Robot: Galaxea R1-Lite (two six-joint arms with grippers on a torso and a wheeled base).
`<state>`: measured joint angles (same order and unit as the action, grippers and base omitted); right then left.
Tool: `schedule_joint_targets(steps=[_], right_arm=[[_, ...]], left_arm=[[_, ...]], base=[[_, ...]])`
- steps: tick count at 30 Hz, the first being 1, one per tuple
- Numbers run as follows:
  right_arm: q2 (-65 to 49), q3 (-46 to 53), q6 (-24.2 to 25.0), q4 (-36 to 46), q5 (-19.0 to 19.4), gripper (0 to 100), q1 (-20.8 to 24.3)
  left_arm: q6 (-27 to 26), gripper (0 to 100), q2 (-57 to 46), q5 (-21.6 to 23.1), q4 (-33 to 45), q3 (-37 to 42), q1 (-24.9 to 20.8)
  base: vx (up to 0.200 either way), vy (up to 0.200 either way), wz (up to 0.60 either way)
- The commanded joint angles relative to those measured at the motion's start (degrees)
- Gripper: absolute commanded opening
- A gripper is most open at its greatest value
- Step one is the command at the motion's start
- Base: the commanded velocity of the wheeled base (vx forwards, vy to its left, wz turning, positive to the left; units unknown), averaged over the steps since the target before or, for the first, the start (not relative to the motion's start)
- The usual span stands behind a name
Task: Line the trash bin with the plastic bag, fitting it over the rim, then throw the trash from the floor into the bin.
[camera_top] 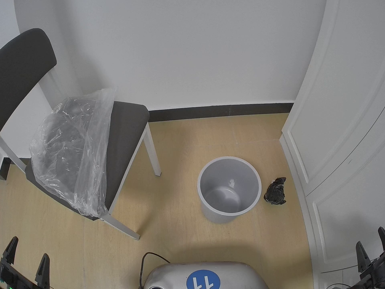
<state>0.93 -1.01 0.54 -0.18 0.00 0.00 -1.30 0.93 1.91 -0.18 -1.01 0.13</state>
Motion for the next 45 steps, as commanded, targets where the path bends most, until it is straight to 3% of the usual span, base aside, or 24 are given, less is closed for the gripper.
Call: schedule_joint_targets(steps=[1, 5, 7, 9, 12, 17, 20, 24, 28, 29, 32, 33, 34, 35, 36, 37, 39, 40, 42, 43, 44, 45], right_arm=[[-0.93, 0.92, -0.1, -0.17, -0.26, 100, -0.09], [-0.57, -6.02, 5.62, -10.1, 0.97, 100, 0.26], [-0.05, -7.87, 7.02, -7.11, 0.97, 100, 0.35], [0.04, -7.78, 6.85, -3.6, 1.05, 100, 0.35], [2.76, -8.92, 6.85, -0.43, 2.29, 100, 0.79], [14.63, -16.13, 7.02, -0.78, 3.6, 100, 1.14], [27.73, -22.37, 6.76, -7.02, 3.34, 100, 1.05], [39.94, -25.88, 6.58, -15.02, 1.41, 100, 0.44], [50.31, -26.32, -0.27, -22.32, -6.5, 100, 2.11], [52.07, -26.32, -1.5, -24.07, -8.17, 100, 3.52], [56.2, -26.32, -1.77, -29.35, -13.36, 100, 9.49], [56.47, -26.32, -1.68, -29.79, -13.89, 100, 10.02], [58.14, -26.32, -0.89, -31.63, -16.44, 100, 12.04], [58.75, -26.15, -0.1, -32.25, -17.31, 100, 12.57], [58.75, -26.15, -0.1, -32.25, -17.31, 100, 12.57], [59.1, -25.62, 2.01, -32.42, -18.11, 100, 13.1], [59.1, -25.44, 2.72, -31.63, -17.84, 100, 13.45], [59.28, -25.18, 2.8, -31.37, -18.19, 100, 13.54], [59.63, -24.74, 2.19, -30.67, -18.28, 100, 13.54], [59.63, -24.74, 2.19, -30.67, -18.28, 100, 13.54], [59.63, -25.0, 1.4, -29.7, -17.75, 100, 13.54], [59.63, -25.18, 1.13, -28.91, -17.75, 100, 13.54]], left_arm=[[0.07, 100, -0.93, -0.24, -0.17, 1.01, 0.04], [0.43, 100, -0.93, -1.04, -0.7, 0.92, -0.05], [4.73, 100, -0.93, -0.95, -8.78, -2.06, -0.13], [6.58, 100, -0.31, 0.81, -11.42, -5.23, -0.22], [5.17, 100, 2.15, 4.06, -7.55, -8.48, -0.84], [-0.28, 100, 9.53, 5.12, -1.4, -14.54, -1.19], [-1.68, 100, 20.96, 8.02, -1.22, -20.79, -1.28], [-6.61, 100, 32.74, 8.98, -1.22, -25.97, -1.28], [-11.26, 100, 42.76, 8.46, -1.14, -30.54, -2.33], [-11.7, 100, 45.04, 7.58, -1.14, -31.68, -3.12], [-11.88, 100, 52.69, -1.56, -1.14, -36.61, -9.19], [-11.79, 100, 53.57, -2.79, -1.14, -37.22, -10.07], [-11.35, 100, 58.75, -10.35, -0.78, -41.09, -16.13], [-11.35, 100, 60.51, -12.55, -0.78, -42.32, -18.06], [-11.35, 100, 60.51, -12.55, -0.78, -42.32, -18.06], [-11.44, 100, 65.34, -17.56, -0.7, -44.87, -21.93], [-11.88, 100, 68.59, -20.81, -0.61, -46.36, -24.66], [-12.05, 100, 71.23, -25.82, 0.01, -47.42, -28.17], [-12.58, 100, 73.34, -32.15, 1.94, -48.29, -31.25], [-12.58, 100, 73.34, -32.15, 1.94, -48.29, -31.25], [-13.9, 100, 75.45, -36.81, 4.93, -49.88, -33.01], [-14.34, 100, 76.07, -37.77, 6.51, -50.4, -33.8]], base=[[0.0, 0.0, 0.0], [0.0, 0.0, 0.0], [0.0, 0.0, 0.0], [0.0, 0.0, 0.0], [0.0, 0.0, 0.0], [0.0, 0.0, 0.0], [0.0, 0.0, 0.0], [0.0, 0.0, 0.0], [0.0, 0.0, 0.0], [0.0, 0.0, 0.0], [0.0, 0.0, 0.0], [0.0, 0.0, 0.0], [0.0, 0.0, 0.0], [0.0, 0.0, 0.0], [0.0, 0.0, 0.0], [0.0, 0.0, 0.0], [0.0, 0.0, 0.0], [0.0, 0.0, 0.0], [0.0, 0.0, 0.0], [0.0, 0.0, 0.0], [0.0, 0.0, 0.0], [0.0, 0.0, 0.0]])
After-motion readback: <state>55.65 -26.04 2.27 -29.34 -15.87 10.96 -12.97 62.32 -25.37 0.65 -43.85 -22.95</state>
